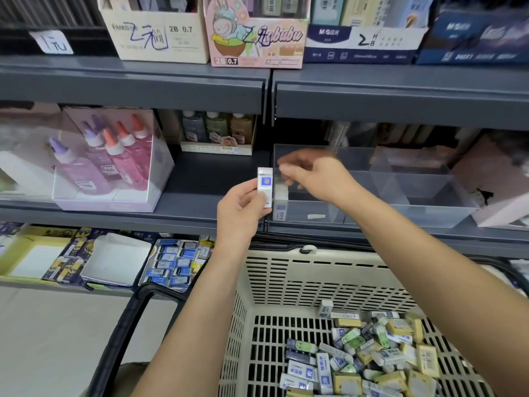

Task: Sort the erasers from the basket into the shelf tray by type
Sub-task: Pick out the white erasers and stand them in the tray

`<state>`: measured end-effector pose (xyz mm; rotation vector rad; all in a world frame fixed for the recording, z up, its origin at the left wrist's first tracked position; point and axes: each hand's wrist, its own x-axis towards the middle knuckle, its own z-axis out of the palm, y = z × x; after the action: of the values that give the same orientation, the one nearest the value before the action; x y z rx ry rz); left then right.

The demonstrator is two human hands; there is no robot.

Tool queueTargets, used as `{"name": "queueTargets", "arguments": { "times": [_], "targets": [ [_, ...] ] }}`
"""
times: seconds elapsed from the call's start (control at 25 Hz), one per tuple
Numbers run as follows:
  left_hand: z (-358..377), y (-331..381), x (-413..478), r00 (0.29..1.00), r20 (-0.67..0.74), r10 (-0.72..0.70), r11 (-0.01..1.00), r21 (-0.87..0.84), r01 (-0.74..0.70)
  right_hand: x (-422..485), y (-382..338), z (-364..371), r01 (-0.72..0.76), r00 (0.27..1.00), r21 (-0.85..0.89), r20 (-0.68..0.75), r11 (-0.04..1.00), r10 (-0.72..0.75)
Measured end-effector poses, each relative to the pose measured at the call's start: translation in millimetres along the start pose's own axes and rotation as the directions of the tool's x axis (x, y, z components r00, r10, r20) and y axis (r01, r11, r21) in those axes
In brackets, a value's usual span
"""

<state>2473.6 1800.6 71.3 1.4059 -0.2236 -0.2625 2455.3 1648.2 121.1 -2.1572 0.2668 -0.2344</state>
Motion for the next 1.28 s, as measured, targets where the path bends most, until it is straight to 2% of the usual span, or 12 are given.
{"name": "queueTargets", "arguments": {
  "times": [0.12,0.28,0.36,0.56,0.68,0.76,0.84,1.0,1.08,1.12,1.2,1.28],
  "targets": [
    [3.0,-1.5,-2.3,0.995,0.055,0.081,0.992,0.095,-0.086,-8.4,-8.9,0.9,0.026,0.994,0.023,0.106,0.999,-0.028],
    [1.9,-7.0,0.4,0.996,-0.059,0.060,0.979,0.198,-0.047,0.7,-8.3,-16.6,-0.019,0.998,0.181,-0.053,0.983,0.029],
    [3.2,-7.6,1.3,0.999,-0.043,0.028,0.970,0.244,-0.016,2.9,-6.6,-22.9,-0.074,0.991,0.247,-0.087,0.966,0.098],
    [7.2,-6.1,-0.4,0.995,0.006,0.100,0.938,0.332,-0.097,-8.2,-4.0,-15.1,-0.008,1.000,0.283,0.023,0.959,0.001],
    [2.0,-4.1,0.2,0.989,0.024,0.146,0.930,0.336,-0.145,-13.7,-2.2,-14.6,-0.024,0.998,0.382,0.060,0.924,0.001],
    [2.0,-3.2,0.3,0.985,0.010,0.172,0.941,0.294,-0.168,-15.7,-0.8,-14.3,-0.062,0.996,0.426,0.083,0.903,0.029],
    [5.0,-1.8,-0.7,0.982,-0.010,0.190,0.948,0.262,-0.180,-14.1,2.4,-15.5,-0.091,0.995,0.380,0.067,0.920,0.071],
    [9.0,-2.5,-0.5,0.965,-0.006,0.264,0.911,0.330,-0.247,-12.7,8.1,-20.1,-0.321,0.947,0.436,0.145,0.841,0.286],
    [10.4,-5.4,0.2,0.960,0.032,0.280,0.874,0.405,-0.268,-7.7,9.1,-21.3,-0.256,0.964,0.458,0.058,0.851,0.259],
    [11.0,-7.4,0.9,0.963,0.038,0.268,0.859,0.444,-0.256,-3.0,8.1,-22.6,-0.184,0.974,0.454,-0.038,0.872,0.225],
    [11.4,-11.0,2.9,0.977,0.012,0.214,0.846,0.497,-0.192,7.8,8.5,-24.5,-0.096,0.964,0.316,-0.205,0.944,0.166],
    [11.8,-13.9,4.6,0.985,-0.010,0.175,0.840,0.524,-0.143,14.0,11.0,-21.6,-0.073,0.968,0.008,-0.241,0.997,0.072]
  ]
}}
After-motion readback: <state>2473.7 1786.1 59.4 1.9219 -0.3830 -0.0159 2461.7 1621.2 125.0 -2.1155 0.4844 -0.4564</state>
